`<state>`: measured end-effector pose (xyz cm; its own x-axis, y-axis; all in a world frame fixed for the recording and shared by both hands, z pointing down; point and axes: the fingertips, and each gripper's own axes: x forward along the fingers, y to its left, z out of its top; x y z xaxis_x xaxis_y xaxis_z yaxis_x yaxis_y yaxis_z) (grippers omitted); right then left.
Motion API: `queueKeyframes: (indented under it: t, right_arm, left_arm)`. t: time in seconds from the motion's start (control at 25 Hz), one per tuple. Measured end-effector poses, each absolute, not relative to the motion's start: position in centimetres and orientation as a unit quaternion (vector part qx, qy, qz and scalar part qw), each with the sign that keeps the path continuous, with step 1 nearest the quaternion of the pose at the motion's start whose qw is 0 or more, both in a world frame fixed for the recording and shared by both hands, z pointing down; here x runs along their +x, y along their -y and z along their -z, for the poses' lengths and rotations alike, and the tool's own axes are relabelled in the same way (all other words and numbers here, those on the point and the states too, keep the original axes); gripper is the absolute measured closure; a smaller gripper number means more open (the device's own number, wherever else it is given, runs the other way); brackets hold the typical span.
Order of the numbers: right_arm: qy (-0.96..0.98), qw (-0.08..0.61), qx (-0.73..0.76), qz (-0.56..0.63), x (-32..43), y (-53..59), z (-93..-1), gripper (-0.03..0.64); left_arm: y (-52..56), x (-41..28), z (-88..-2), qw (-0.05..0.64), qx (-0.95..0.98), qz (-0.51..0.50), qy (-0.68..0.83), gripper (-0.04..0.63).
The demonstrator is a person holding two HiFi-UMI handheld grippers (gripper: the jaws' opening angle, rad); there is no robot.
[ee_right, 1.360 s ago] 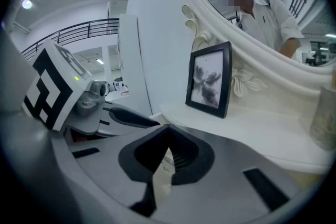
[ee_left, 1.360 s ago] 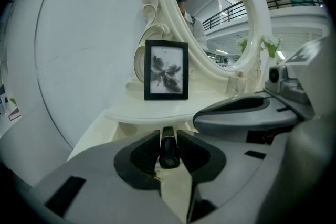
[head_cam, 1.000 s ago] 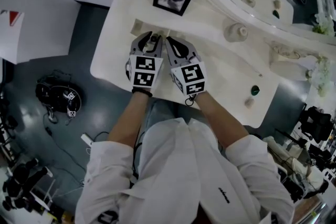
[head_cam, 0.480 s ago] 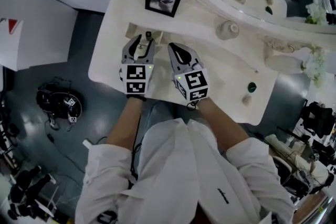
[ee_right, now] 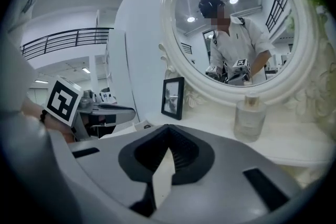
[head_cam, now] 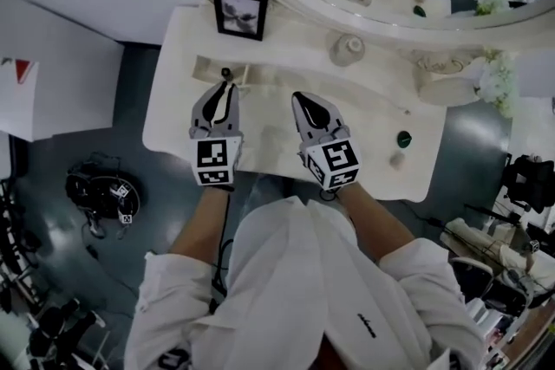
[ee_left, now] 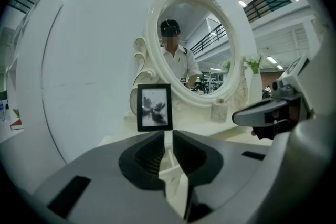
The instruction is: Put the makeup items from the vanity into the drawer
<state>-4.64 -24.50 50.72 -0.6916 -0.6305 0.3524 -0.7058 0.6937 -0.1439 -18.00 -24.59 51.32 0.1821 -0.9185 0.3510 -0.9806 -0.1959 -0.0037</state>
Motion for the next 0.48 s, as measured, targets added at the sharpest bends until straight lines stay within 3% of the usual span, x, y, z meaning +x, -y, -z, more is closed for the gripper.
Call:
queueKeyframes:
  t: [0.2, 0.48]
  right_arm:
    - [0.894, 0.133, 0.407, -0.13, 0.8, 24.2, -49.3, 0.599]
    - [0.875, 0.104, 0.456, -0.124, 7.0, 23.6, -46.3, 0.599]
  left_arm:
    - [23.7, -14.8, -48.9, 0.094, 0.785, -0.13, 0.598, 0.559]
    - [22.9, -10.0, -45.8, 0.073, 0.816, -0.109, 0.563, 0.563]
